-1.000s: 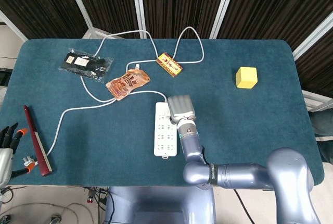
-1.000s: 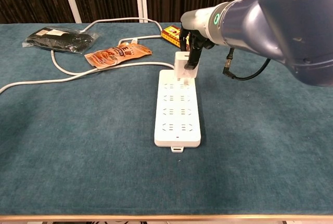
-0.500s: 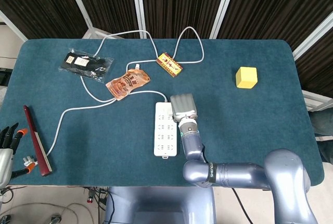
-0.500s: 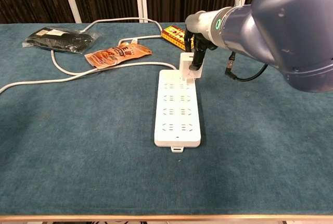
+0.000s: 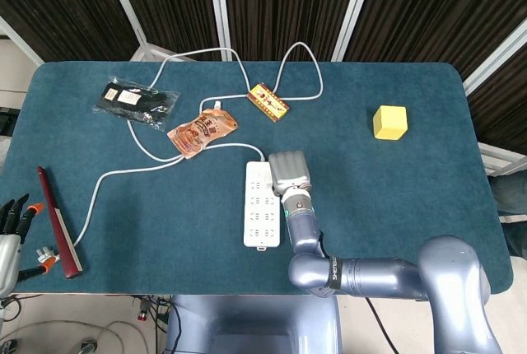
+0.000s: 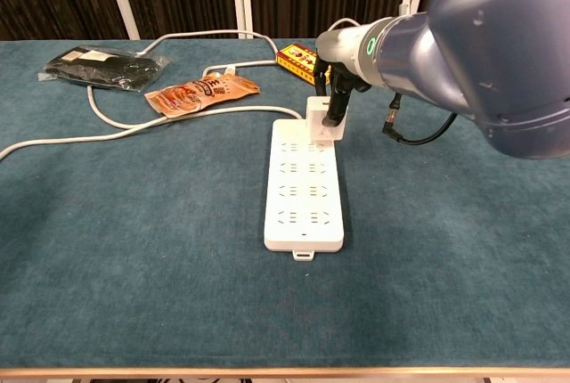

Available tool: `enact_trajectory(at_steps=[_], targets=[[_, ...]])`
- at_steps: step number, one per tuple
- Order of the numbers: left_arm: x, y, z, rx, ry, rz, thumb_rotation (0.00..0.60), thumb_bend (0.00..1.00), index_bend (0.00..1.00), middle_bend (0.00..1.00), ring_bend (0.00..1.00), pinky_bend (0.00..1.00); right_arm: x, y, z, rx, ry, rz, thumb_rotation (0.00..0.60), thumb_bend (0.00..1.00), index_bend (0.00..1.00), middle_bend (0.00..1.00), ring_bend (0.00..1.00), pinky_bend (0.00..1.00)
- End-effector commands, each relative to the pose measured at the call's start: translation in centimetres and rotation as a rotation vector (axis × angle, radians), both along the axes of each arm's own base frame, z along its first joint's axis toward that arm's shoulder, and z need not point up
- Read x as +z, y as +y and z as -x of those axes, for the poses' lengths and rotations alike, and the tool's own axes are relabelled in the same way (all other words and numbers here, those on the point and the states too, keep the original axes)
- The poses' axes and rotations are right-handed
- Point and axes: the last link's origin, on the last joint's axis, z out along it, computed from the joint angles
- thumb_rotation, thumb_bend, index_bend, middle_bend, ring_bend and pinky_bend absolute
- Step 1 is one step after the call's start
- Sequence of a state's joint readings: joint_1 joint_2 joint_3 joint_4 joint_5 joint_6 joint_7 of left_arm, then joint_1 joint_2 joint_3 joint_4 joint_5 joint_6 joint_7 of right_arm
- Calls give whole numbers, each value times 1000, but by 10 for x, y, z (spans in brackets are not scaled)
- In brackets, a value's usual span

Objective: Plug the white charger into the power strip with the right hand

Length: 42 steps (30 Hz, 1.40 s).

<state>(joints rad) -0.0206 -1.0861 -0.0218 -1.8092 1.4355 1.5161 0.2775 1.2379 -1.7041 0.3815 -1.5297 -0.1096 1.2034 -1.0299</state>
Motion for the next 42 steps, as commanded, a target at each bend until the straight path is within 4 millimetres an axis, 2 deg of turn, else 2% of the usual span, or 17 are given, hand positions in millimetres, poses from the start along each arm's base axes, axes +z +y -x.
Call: enact_trajectory(at_steps=[1, 42], targets=[[0, 0, 0, 0, 0, -1, 600, 101, 177, 0, 0, 0, -1, 0, 1, -3, 1, 1, 600, 608, 973, 832, 903, 962], [2, 1, 1, 1, -4, -8, 600, 101, 177, 0, 0, 0, -12, 0, 1, -28, 13, -2, 600, 608, 984, 837, 903, 962]])
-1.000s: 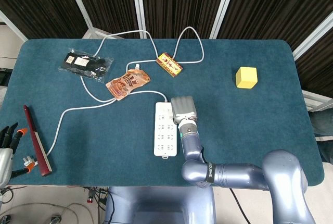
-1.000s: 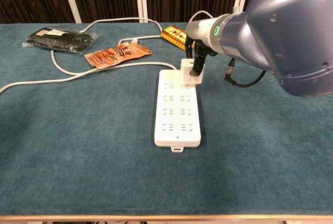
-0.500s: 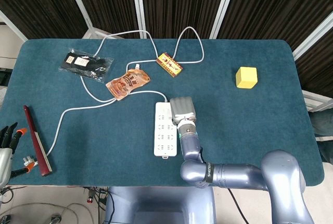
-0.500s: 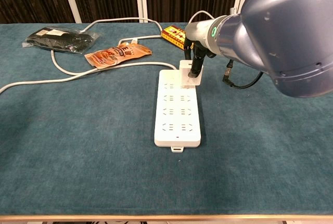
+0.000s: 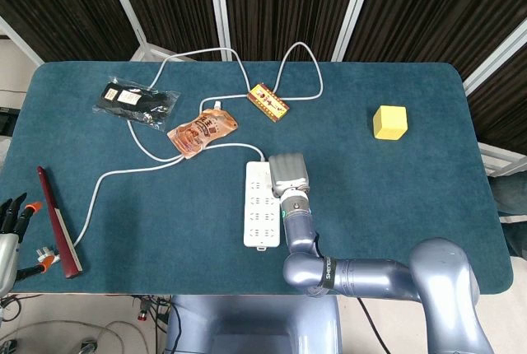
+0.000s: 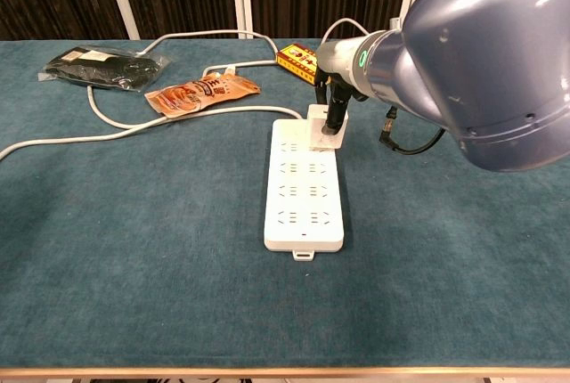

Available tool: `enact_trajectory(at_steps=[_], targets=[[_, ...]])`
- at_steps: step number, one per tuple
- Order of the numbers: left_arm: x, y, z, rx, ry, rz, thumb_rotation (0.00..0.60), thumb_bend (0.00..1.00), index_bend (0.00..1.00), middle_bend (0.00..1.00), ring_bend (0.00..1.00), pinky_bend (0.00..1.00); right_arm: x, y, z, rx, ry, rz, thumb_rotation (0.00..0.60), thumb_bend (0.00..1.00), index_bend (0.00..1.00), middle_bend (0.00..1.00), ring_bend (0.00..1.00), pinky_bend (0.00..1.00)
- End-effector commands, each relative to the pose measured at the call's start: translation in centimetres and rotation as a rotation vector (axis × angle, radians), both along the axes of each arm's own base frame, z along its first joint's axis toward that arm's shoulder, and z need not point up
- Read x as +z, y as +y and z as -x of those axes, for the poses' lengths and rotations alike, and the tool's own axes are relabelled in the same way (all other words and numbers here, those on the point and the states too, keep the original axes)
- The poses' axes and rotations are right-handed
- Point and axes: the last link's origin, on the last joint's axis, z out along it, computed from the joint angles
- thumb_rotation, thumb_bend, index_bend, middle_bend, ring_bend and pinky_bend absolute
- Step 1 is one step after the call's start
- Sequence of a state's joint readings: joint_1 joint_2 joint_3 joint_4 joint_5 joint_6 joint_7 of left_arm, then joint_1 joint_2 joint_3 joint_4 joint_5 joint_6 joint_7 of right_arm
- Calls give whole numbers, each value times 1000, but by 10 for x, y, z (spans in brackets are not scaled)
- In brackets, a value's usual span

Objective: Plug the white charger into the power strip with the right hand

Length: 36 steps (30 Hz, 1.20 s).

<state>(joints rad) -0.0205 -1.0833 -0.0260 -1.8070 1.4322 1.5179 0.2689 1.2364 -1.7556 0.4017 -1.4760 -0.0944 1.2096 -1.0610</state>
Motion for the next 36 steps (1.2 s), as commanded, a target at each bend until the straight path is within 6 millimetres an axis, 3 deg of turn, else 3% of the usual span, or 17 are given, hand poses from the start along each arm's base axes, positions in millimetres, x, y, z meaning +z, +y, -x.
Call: enact_trajectory(at_steps=[1, 23, 36], targets=[[0, 0, 0, 0, -1, -1, 600, 101, 177, 0, 0, 0, 0, 0, -1, 2, 0, -3, 600, 608, 987, 837, 903, 962], [-1, 0, 0, -1, -1, 4, 600, 101, 177, 0, 0, 0, -8, 2, -7, 20, 9, -22, 600, 608, 1000, 881, 903, 961], [1, 0, 0, 2, -4, 3, 600, 101, 177, 0, 0, 0, -19, 6, 0, 11, 0, -48, 600, 608, 1000, 918, 924, 962]])
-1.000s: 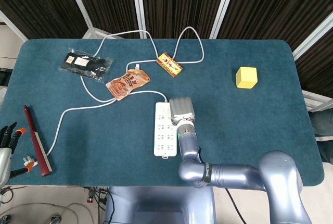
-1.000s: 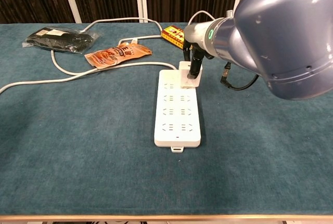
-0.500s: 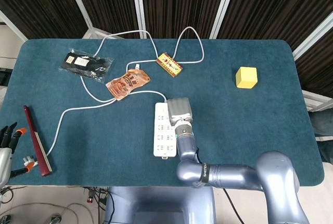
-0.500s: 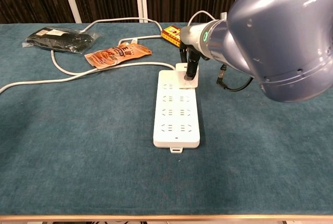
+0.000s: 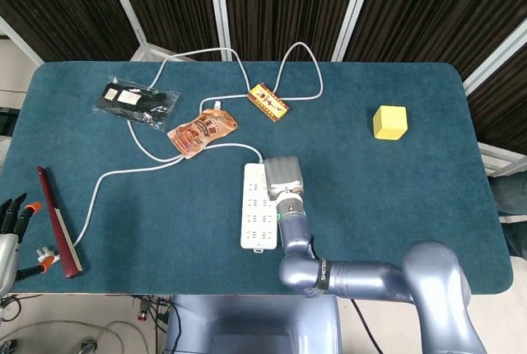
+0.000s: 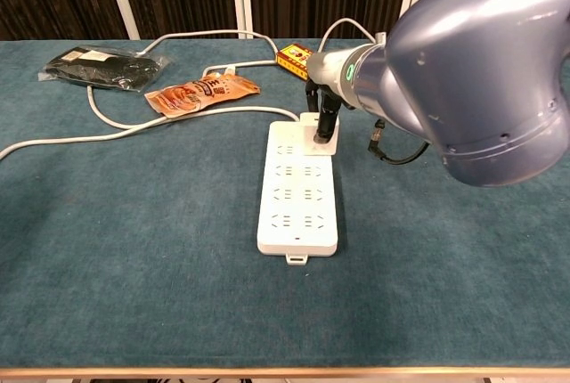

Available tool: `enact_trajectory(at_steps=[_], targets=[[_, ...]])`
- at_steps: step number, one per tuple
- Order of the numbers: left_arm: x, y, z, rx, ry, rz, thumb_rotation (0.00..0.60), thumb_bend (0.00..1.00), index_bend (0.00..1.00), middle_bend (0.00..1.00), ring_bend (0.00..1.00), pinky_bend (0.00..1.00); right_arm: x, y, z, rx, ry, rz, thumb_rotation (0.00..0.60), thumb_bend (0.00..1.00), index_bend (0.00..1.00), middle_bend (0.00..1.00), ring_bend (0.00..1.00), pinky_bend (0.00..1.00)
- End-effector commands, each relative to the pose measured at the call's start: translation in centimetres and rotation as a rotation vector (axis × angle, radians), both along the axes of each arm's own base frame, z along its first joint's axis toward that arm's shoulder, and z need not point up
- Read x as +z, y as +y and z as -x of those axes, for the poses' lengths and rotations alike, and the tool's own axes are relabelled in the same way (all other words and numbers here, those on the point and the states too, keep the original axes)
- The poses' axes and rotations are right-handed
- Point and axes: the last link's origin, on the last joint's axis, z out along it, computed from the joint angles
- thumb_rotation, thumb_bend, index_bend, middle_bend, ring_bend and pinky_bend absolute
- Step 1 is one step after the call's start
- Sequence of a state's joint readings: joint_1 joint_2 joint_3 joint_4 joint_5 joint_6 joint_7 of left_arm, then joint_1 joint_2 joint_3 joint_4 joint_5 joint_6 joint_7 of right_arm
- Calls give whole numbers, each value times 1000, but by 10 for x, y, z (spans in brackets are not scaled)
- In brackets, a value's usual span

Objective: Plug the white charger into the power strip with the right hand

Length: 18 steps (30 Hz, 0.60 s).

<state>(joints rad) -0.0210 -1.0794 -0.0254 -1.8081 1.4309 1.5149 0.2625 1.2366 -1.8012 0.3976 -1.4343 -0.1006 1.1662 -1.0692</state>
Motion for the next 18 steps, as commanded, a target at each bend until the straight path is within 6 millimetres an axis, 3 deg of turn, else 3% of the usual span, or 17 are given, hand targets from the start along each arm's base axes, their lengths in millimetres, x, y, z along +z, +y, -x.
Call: enact_trajectory(at_steps=[1, 18], targets=[[0, 0, 0, -1, 0, 1, 600, 101, 177, 0, 0, 0, -2, 1, 1, 0, -1, -4, 600, 608, 1000, 922, 927, 962], [0, 0, 0, 2, -1, 2, 600, 101, 182, 0, 0, 0, -13, 7, -1, 19, -14, -17, 600, 610, 1000, 957, 969, 1000]])
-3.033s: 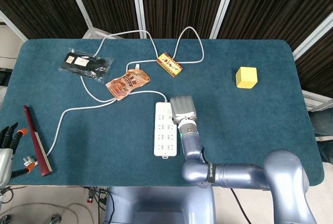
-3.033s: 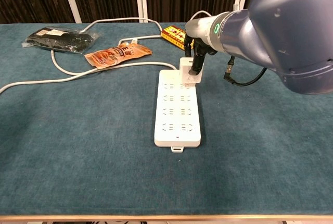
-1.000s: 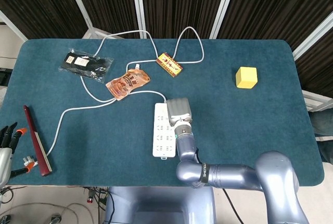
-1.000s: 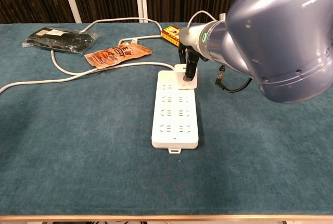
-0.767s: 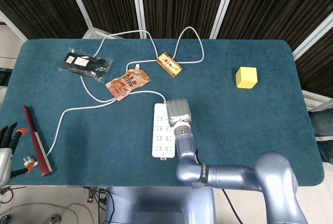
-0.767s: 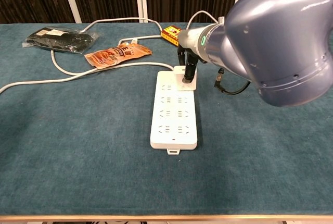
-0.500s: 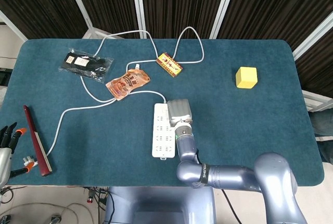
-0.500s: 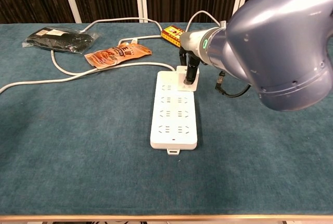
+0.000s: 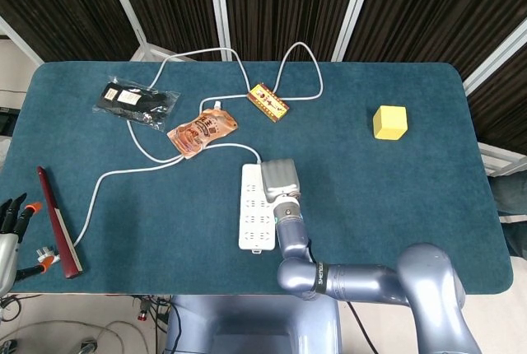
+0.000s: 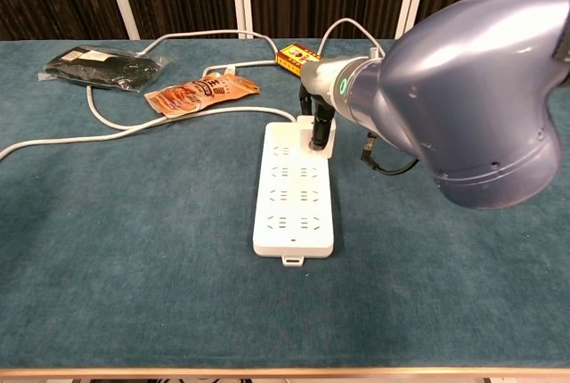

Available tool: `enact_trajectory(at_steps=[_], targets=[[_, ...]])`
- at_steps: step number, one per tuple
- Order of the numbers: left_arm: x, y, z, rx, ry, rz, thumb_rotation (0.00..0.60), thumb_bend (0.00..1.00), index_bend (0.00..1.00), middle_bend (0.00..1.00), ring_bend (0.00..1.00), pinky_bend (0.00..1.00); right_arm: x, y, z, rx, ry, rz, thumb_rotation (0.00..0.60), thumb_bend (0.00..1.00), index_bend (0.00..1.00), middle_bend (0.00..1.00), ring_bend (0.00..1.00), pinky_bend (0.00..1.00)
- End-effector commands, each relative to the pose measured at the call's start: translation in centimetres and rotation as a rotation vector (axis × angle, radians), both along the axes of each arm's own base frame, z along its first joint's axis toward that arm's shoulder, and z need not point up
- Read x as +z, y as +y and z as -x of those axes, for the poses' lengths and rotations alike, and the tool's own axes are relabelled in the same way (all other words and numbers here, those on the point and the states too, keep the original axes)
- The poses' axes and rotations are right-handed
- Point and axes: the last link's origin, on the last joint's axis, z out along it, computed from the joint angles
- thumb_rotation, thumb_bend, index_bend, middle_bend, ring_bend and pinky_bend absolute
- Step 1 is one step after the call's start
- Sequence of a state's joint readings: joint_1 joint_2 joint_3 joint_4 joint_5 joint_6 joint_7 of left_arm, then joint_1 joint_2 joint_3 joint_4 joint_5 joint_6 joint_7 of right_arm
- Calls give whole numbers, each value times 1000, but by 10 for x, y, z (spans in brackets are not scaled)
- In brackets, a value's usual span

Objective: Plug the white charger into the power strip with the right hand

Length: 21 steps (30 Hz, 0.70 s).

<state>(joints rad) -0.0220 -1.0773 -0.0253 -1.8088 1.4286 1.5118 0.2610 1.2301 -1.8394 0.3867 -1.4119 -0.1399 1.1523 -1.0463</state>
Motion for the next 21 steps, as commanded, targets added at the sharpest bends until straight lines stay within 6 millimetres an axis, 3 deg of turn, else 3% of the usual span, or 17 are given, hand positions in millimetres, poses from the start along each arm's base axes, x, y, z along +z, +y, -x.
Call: enact_trajectory(at_steps=[1, 21], targets=[[0, 0, 0, -1, -1, -1, 600, 100, 182, 0, 0, 0, -1, 0, 0, -2, 4, -2, 600, 610, 1000, 957, 971, 1000], [0, 1, 0, 1, 1, 1, 600, 101, 187, 0, 0, 0, -6, 2, 3, -13, 8, -18, 600, 611, 1000, 957, 978, 1000]])
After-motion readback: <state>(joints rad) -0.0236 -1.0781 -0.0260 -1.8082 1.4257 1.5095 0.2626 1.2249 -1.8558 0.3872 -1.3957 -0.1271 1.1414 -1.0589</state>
